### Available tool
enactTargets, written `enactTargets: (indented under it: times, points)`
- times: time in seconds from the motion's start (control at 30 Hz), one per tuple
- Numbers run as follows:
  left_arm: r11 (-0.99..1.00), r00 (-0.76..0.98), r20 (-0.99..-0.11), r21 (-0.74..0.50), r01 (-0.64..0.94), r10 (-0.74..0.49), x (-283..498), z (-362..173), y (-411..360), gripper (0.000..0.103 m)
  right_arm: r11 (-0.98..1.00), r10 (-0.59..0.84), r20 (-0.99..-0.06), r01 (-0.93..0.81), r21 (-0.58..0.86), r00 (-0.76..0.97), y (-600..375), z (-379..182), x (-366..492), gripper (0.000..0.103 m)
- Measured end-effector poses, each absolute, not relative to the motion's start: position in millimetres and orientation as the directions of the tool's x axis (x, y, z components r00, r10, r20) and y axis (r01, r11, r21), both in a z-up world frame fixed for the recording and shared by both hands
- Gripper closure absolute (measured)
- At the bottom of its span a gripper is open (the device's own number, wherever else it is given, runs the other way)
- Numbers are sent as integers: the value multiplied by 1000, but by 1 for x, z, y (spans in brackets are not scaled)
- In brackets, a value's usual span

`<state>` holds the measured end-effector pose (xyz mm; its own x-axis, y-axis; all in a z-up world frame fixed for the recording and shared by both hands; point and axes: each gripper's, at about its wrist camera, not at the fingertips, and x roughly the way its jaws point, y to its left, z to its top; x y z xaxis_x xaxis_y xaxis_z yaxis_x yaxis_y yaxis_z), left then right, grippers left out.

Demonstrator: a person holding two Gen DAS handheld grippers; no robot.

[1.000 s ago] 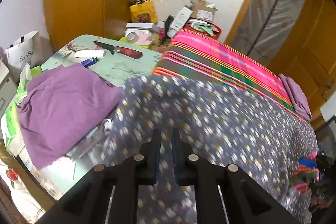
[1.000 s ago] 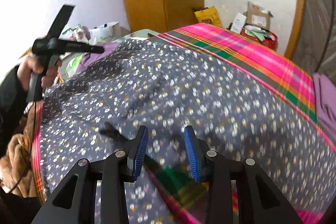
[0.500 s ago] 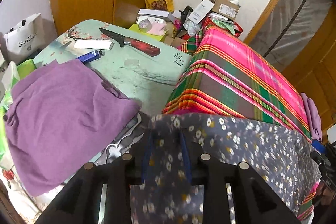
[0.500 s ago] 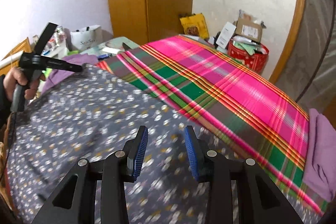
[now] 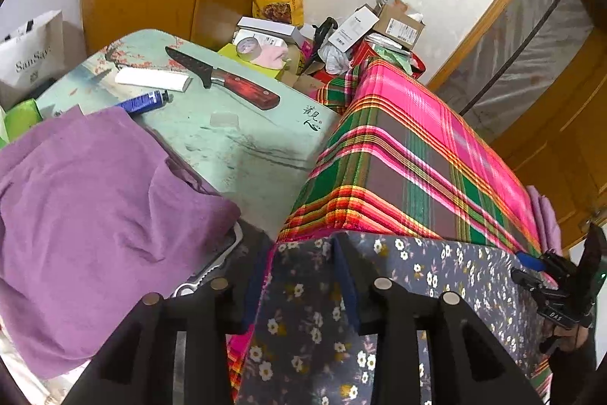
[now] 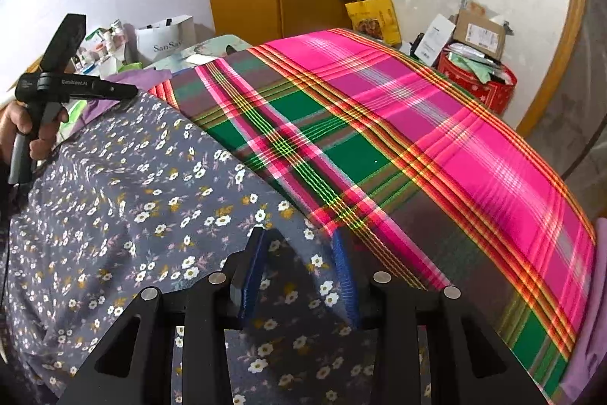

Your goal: Fold clothes

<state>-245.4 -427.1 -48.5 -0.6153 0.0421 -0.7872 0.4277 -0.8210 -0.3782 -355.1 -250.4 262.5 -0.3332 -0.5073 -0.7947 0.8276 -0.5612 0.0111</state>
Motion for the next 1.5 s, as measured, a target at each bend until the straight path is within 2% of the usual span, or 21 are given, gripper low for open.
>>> enactTargets:
  times: [0.07,0.1,0.27,0.4,0.47,0.57,0.63,0.7,0.8,0.9,1.0,1.17,1.37,1.5]
  points:
    - [-822,-620,-784,-381,424,44,-245,-48,-426,68,-561,-503,-794,828,1,-340,-252,263,-354,96]
    - [-826,-624,-781,-377,419,40,-245,-48,-424,71,-562,-498,-795,827,-9,-347,-253,263,-352,98]
    - [-859,-636,-771,-307,409,-27,-246,-40,-413,79,-578,-475,-785,814,-62,-397,-258,267,-352,100]
    - [-868,-635,-770,-269,417,-67,-254,-36,-414,79,-627,-455,-775,776,-71,-439,-260,272,-363,101]
    - [-867,-602,-795,-250,430,-69,-261,-44,-414,78,-649,-416,-794,756,-82,-443,-262,267,-371,101]
    - [-855,-601,-797,-270,442,-59,-258,-41,-418,74,-672,-402,-801,737,-72,-444,-258,268,-370,99]
    - [-840,-611,-791,-309,445,-32,-250,-37,-423,73,-669,-433,-788,742,-44,-437,-250,278,-359,94]
    - [-836,-625,-781,-334,435,-13,-238,-28,-425,72,-655,-460,-771,754,-39,-440,-241,291,-340,80]
    - [-848,-653,-757,-340,406,-9,-215,-10,-417,71,-630,-500,-750,776,-29,-434,-226,309,-303,71]
    - [-871,-672,-740,-320,373,-15,-191,5,-405,70,-615,-542,-732,789,10,-413,-208,322,-265,70]
    - [-877,-662,-746,-266,401,-76,-177,13,-404,70,-614,-582,-711,787,66,-395,-190,329,-230,67]
    - [-815,-659,-748,-333,473,-78,-167,19,-417,73,-623,-617,-698,768,149,-365,-167,327,-187,66]
    - [-885,-661,-748,-270,380,-55,-137,23,-367,73,-605,-631,-695,779,164,-345,-149,325,-134,64]
    - [-892,-637,-771,-272,361,-22,-102,0,-340,73,-603,-619,-711,782,158,-334,-140,315,-103,64]
